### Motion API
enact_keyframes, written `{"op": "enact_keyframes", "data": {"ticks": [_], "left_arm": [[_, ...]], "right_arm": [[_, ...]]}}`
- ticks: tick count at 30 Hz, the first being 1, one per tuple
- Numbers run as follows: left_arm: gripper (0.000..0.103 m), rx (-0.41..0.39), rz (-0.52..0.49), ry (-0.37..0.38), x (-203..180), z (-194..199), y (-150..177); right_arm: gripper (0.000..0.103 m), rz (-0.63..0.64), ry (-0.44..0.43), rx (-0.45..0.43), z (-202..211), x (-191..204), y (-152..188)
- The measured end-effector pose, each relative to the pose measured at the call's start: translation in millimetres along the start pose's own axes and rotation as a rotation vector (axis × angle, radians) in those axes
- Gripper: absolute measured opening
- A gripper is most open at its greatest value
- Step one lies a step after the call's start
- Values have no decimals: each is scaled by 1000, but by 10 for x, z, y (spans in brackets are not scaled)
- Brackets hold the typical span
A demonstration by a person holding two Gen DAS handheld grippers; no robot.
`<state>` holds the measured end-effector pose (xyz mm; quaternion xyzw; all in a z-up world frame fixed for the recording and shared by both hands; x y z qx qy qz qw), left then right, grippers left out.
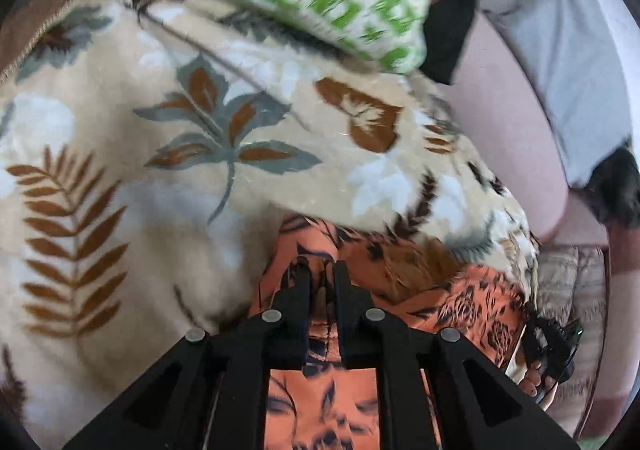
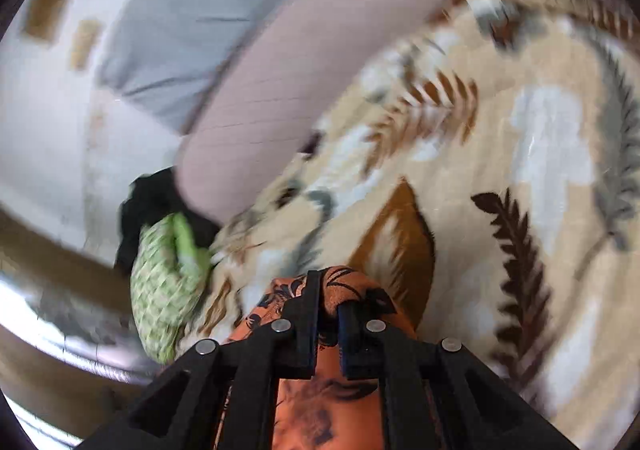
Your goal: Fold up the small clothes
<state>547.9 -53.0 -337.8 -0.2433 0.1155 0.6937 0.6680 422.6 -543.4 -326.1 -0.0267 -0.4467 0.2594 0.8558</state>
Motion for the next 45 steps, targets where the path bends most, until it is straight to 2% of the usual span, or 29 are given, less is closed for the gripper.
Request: {"op": "enact_keyframes", "data": {"ticks": [2, 4, 5, 7, 8, 9, 10, 11, 14, 17, 20, 21, 22, 23, 24, 25, 27, 30, 31, 32, 34, 36, 39, 40, 43, 45], "left_arm": [[12, -29, 29, 54, 37, -40, -9], [14, -75, 37, 121, 72, 30, -14], [19, -112, 56, 170, 111, 108, -30], [34, -218, 121, 204, 262, 309, -103], [49, -277, 168, 214, 362, 437, -129], [54, -331, 215, 230, 456, 567, -131], [54, -363, 246, 236, 510, 661, -101], [54, -366, 255, 227, 522, 721, -49], [55, -345, 146, 192, 285, 775, 268], [55, -276, 18, 90, 119, 597, 656], [55, -211, -10, -21, 192, 330, 1014], [55, -196, -8, -83, 267, 229, 1109], [55, -177, 1, -168, 391, 125, 1208], [55, -159, 17, -200, 486, 38, 1288], [53, -167, 45, -173, 556, -10, 1368], [53, -219, 45, -145, 575, 34, 1410], [49, -231, 36, -147, 583, 74, 1489], [45, -236, 21, -153, 581, 117, 1538], [45, -240, 14, -160, 588, 116, 1556], [45, -245, 7, -169, 591, 122, 1581], [44, -254, -12, -194, 570, 124, 1608], [43, -255, -25, -199, 540, 139, 1610], [43, -254, -14, -170, 562, 202, 1625], [43, -266, -12, -156, 561, 255, 1646], [42, -339, -4, -152, 570, 469, 1697], [42, -404, -2, -145, 535, 605, 1669]], "right_arm": [[11, -96, -12, 38, -152, -231, -88], [11, -91, -5, 60, -276, -319, -102], [11, -71, -12, 62, -249, -335, -122], [11, -56, -53, 60, -168, -363, -115], [11, -61, -74, 59, -132, -379, -129], [11, -68, -103, 53, -68, -392, -143], [11, -72, -131, 44, 32, -394, -150], [11, -75, -159, 36, 117, -385, -152], [11, -54, -193, 37, 299, -272, -81], [12, -16, -231, 32, 488, -102, 4], [19, -65, -267, 54, 603, -57, 44], [30, -75, -271, 51, 664, -58, 49], [58, -79, -279, 46, 720, -52, 56], [74, -89, -303, 31, 831, -47, 56], [92, -108, -337, -5, 951, -56, 37], [93, -140, -376, -55, 1095, -90, 18], [93, -173, -416, -101, 1277, -125, 34], [89, -57, -290, 9, 1219, -51, 342], [80, 9, -226, 43, 1167, -14, 508], [74, 111, -118, 81, 1078, 19, 758], [54, 222, -42, 153, 891, 49, 1153], [45, 274, -8, 192, 716, 17, 1435], [42, 332, 114, 283, 355, -189, 1831], [38, 345, 145, 286, 298, -251, 1893], [38, 366, 172, 240, 414, -140, 1859], [38, 400, 134, 196, 507, 78, 1811]]}}
Point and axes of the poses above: each gripper's, at about its wrist camera, not at the fingertips, and z roughly against the way its jaws point, x to its left, y to its underside, the point moved 9 cm from there along -z, roughly the way its jaws point, and after that the axes turned 3 degrees about x, right-handed, at the moved point
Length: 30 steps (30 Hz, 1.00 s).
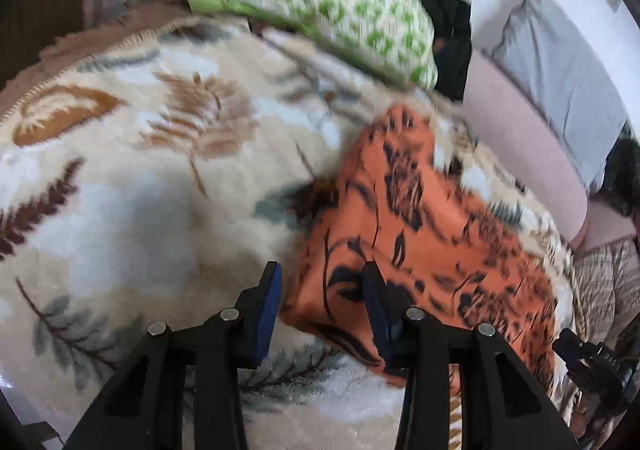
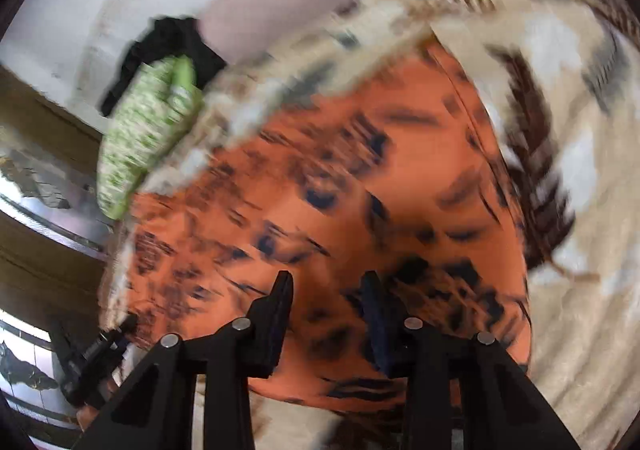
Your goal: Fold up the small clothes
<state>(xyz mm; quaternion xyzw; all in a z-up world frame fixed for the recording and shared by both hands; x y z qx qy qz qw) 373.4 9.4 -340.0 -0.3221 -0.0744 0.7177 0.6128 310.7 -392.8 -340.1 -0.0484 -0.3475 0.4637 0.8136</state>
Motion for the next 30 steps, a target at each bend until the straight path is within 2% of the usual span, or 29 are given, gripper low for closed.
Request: {"op": "enact_keyframes", "data": {"ticks": [2, 3, 4, 6, 8, 9, 10, 14, 17, 19, 21, 24, 26, 28, 30], "left_arm": [[42, -46, -32, 11, -77, 66, -68], [42, -50, -61, -15, -108, 38, -64], [42, -39, -71, -51, -96, -9, -45], [43, 46, -67, -147, 30, -218, 79], [45, 66, -39, -140, 74, -281, 116], [44, 61, -41, -135, 73, -262, 98], [44, 55, -61, -136, 57, -240, 75], [44, 57, -61, -111, 86, -242, 79], [47, 63, -71, -103, 98, -251, 85], [50, 75, -56, -97, 124, -252, 113], [55, 87, -44, -89, 152, -265, 124], [63, 101, -24, -87, 201, -304, 130], [65, 107, -17, -82, 202, -332, 130], [65, 106, -18, -84, 196, -318, 127], [65, 108, -11, -77, 194, -295, 119]], "right_arm": [[38, 57, -28, -27, 27, 275, -74], [38, 68, -39, -20, -9, 368, -73], [38, 82, -51, -7, -93, 476, -56], [38, 115, -34, 48, -382, 626, 61], [39, 109, 33, 164, -726, 587, 214], [40, 103, 65, 177, -800, 550, 258], [40, 109, 77, 151, -804, 578, 219], [40, 140, 14, 87, -622, 992, 21], [40, 226, -40, 111, -783, 1542, -56], [40, 259, -81, 139, -1021, 1881, -75], [40, 248, -102, 207, -1457, 2197, -83], [41, 218, -55, 298, -2066, 2337, -93], [41, 226, 5, 269, -2352, 2327, -200], [40, 204, 2, 206, -2392, 2360, -376], [40, 138, -31, 187, -2324, 2336, -444]]}}
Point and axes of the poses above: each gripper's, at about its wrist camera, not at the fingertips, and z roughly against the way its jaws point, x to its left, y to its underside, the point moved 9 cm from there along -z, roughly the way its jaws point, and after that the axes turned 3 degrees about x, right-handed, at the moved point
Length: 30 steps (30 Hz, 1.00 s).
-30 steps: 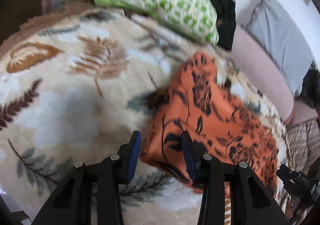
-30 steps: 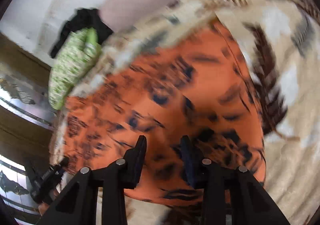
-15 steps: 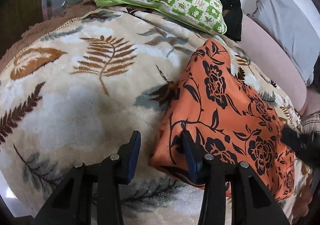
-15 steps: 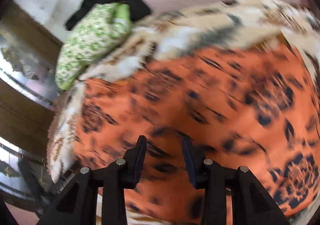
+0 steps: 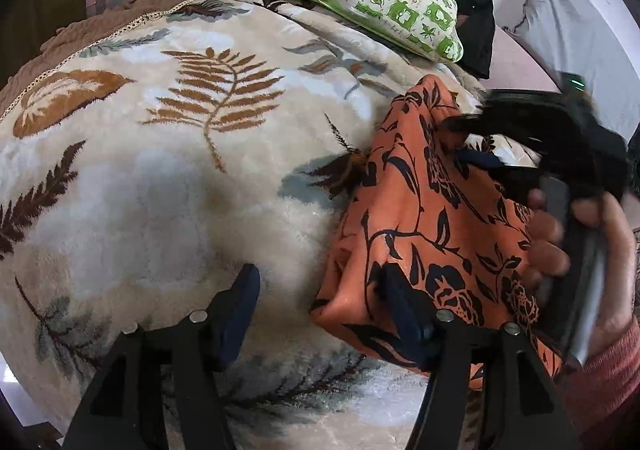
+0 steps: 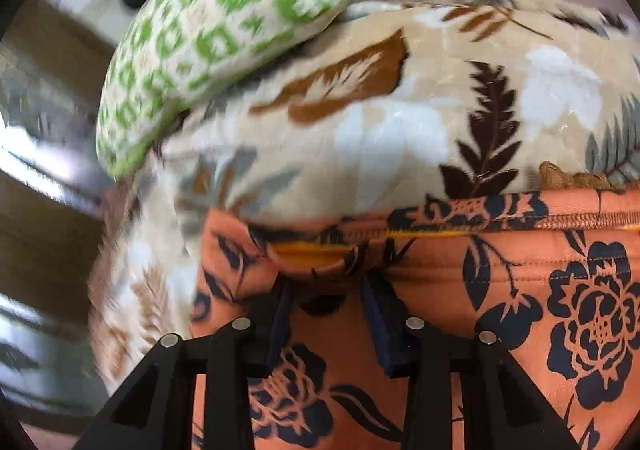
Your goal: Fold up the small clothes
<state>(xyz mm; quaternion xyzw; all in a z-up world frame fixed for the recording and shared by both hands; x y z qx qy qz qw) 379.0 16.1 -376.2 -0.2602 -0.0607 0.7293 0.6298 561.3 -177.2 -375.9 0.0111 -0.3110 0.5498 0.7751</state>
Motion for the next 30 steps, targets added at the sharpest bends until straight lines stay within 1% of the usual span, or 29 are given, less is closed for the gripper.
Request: {"op": "enact_keyframes", "data": {"ticks": [1, 2, 5, 6, 7, 8, 9, 10, 11, 12, 13, 14, 15, 17, 19, 20, 21, 23, 24, 25, 26, 28, 29, 30], "left_arm": [[65, -1, 12, 8, 7, 17, -6], [65, -4, 23, 16, 13, 37, -12], [65, -16, 21, 15, -3, 89, -13], [65, -11, 18, 16, -16, 84, 3], [65, -5, 14, 11, -19, 72, 16], [65, 5, 6, -2, -18, 44, 32], [65, 13, 2, -10, -10, 19, 42], [66, 22, 4, -17, 2, -9, 53], [67, 19, 7, -17, 9, -10, 49], [68, 20, 5, -17, 11, -9, 44], [68, 20, 3, -19, 11, -11, 44], [68, 16, 6, -14, 16, -2, 42], [68, 13, 17, -4, 26, 11, 41], [68, 5, 19, 4, 47, 39, 36], [68, -1, 21, 8, 74, 77, 43], [68, -4, 30, 19, 92, 105, 52], [68, -7, 43, 34, 109, 133, 66], [68, 16, 60, 71, 119, 155, 126], [68, 34, 69, 81, 122, 163, 170], [68, 41, 78, 90, 122, 179, 205], [68, 45, 87, 111, 113, 210, 247], [68, 51, 78, 148, 42, 244, 306], [68, 58, 68, 166, -2, 247, 336], [68, 68, 64, 187, -48, 242, 366]], "right_arm": [[40, -21, -33, -35, 143, -23, -3], [40, -8, -42, -64, 303, -50, 4], [40, 62, 20, -139, 827, -270, 115], [40, 65, 37, -164, 1047, -423, 186], [40, 55, 46, -167, 1201, -564, 234], [40, 29, 68, -163, 1366, -796, 348], [40, 14, 86, -159, 1431, -900, 376], [40, -2, 124, -150, 1509, -1126, 484], [40, -15, 154, -135, 1511, -1276, 518], [40, -42, 184, -101, 1512, -1475, 610], [38, -86, 205, -44, 1422, -1669, 735], [37, -135, 187, -21, 1372, -1836, 867], [37, -140, 158, -67, 1465, -1847, 889], [37, -144, 144, -79, 1630, -1805, 980], [39, -122, 77, -129, 1817, -1663, 1112], [39, -100, 65, -136, 1841, -1607, 1176], [39, -70, 69, -124, 1821, -1557, 1271], [40, -20, 117, -40, 1647, -1555, 1507], [40, 17, 134, -69, 1668, -1554, 1557], [40, 28, 136, -80, 1706, -1534, 1574], [39, 15, 127, -70, 1774, -1528, 1594], [39, -62, 14, -68, 1958, -1499, 1646], [40, -105, -69, -83, 2122, -1508, 1673], [48, -132, -99, -97, 2140, -1445, 1695]]}}
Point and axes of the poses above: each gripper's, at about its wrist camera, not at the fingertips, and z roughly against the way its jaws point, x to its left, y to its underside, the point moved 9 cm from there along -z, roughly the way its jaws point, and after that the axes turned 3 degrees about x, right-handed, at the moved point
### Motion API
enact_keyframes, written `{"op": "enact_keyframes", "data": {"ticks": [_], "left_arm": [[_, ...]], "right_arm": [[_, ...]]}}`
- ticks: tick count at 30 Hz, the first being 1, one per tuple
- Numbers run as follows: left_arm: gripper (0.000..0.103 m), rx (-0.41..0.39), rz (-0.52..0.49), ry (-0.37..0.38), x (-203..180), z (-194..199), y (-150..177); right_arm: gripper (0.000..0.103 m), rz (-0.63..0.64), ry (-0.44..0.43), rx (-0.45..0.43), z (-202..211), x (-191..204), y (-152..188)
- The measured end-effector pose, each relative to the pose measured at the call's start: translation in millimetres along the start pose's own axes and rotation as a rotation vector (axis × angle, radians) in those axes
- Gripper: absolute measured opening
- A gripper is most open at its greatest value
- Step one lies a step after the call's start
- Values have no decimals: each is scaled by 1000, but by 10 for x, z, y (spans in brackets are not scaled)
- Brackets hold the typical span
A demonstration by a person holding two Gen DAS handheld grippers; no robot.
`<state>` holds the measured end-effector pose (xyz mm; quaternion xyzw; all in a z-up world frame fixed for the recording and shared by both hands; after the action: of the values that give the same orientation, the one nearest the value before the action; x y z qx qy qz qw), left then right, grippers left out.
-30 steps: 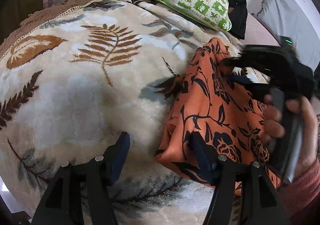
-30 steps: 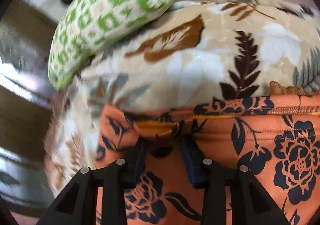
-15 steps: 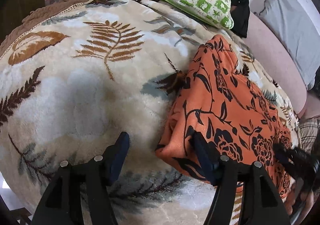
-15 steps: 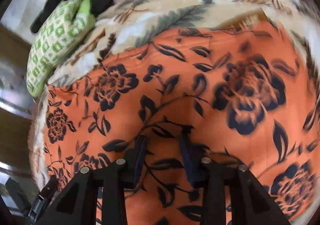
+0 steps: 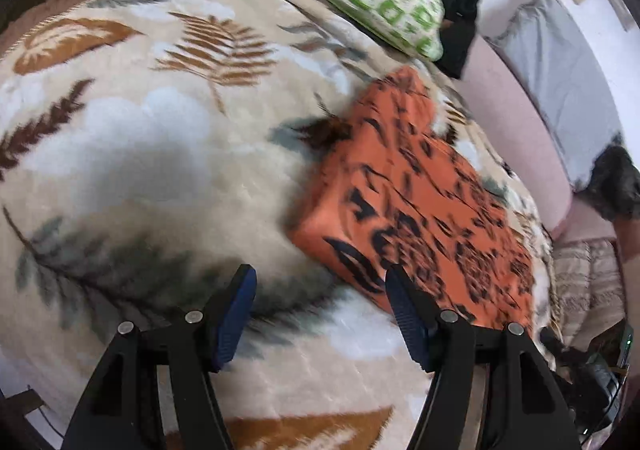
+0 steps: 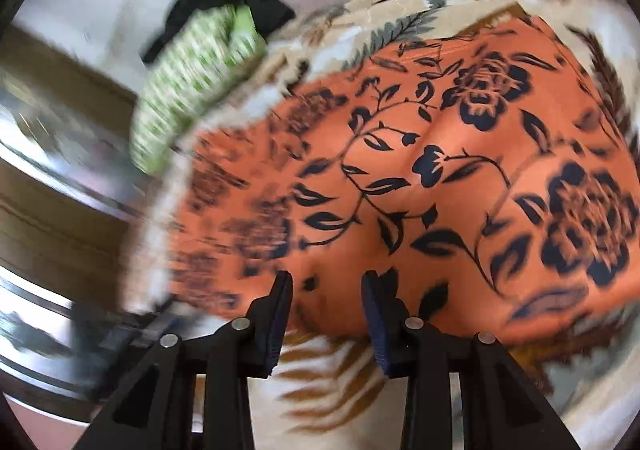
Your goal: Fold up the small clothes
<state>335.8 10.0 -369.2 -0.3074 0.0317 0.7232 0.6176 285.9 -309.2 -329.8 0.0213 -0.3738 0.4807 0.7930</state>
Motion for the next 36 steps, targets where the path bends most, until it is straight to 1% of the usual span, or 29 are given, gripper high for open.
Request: {"op": "enact_keyframes", "data": {"ticks": [1, 2, 3, 4, 5, 6, 8, 11, 13, 16, 17, 18, 19, 20, 23, 26, 27, 28, 29, 30, 31, 33, 36], "left_arm": [[68, 12, 7, 22, -34, -22, 29], [68, 35, 28, 53, -70, -64, 63], [68, 58, 46, 80, -101, -102, 87], [68, 81, 67, 113, -142, -147, 113], [68, 89, 82, 129, -176, -181, 120], [68, 83, 86, 127, -196, -195, 116], [68, 69, 91, 127, -242, -221, 75], [68, 59, 113, 142, -279, -300, -12], [68, 61, 144, 162, -268, -371, -51], [67, 49, 150, 206, -332, -428, -92], [66, 47, 147, 210, -350, -450, -95], [59, 39, 149, 200, -357, -468, -101], [53, 28, 147, 185, -361, -481, -107], [43, 26, 140, 174, -375, -503, -110], [36, 2, 116, 131, -381, -529, -120], [36, -46, 9, 42, -471, -496, -119], [37, -62, -35, -2, -517, -495, -114], [38, -65, -56, -27, -508, -491, -106], [44, -61, -78, -58, -520, -511, -98], [49, -56, -91, -79, -519, -521, -96], [50, -56, -98, -88, -521, -529, -102], [51, -64, -120, -116, -529, -526, -110], [51, -78, -154, -153, -541, -522, -109]], "right_arm": [[65, -44, -36, -25, 163, -67, 17], [70, -83, -71, -55, 305, -140, 45], [71, -116, -107, -78, 398, -196, 85], [71, -146, -135, -89, 460, -241, 117], [71, -200, -180, -98, 569, -368, 178], [71, -233, -202, -102, 565, -405, 162], [71, -344, -243, -124, 674, -670, 267], [71, -436, -255, -157, 691, -940, 285], [71, -451, -277, -173, 666, -957, 230], [70, -366, -263, -187, 713, -826, 99], [69, -330, -261, -187, 689, -743, 38], [54, -303, -271, -183, 634, -648, -36], [31, -281, -269, -170, 556, -575, -84], [28, -258, -255, -149, 441, -496, -141], [28, -211, -231, -119, 133, -304, -245], [28, -157, -187, -100, -142, -147, -255], [28, -146, -168, -85, -237, -134, -232], [28, -123, -127, -38, -407, -123, -178], [27, -102, -83, -1, -536, -142, -123], [25, -70, -46, -5, -595, -148, -98], [25, -49, -36, -21, -586, -128, -98], [25, -38, -26, -22, -513, -91, -99], [25, -20, -39, -45, -393, -9, -115]]}}
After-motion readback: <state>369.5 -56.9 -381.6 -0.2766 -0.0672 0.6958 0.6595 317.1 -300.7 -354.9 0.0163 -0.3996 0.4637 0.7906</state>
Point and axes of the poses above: each gripper's, at about its wrist camera, not at the fingertips, and z roughly against the way its jaws point, x to its left, y to its underside, the point moved 9 cm from there along -z, roughly the way its jaws point, and after that the axes turned 3 degrees about x, right-handed, at the moved point
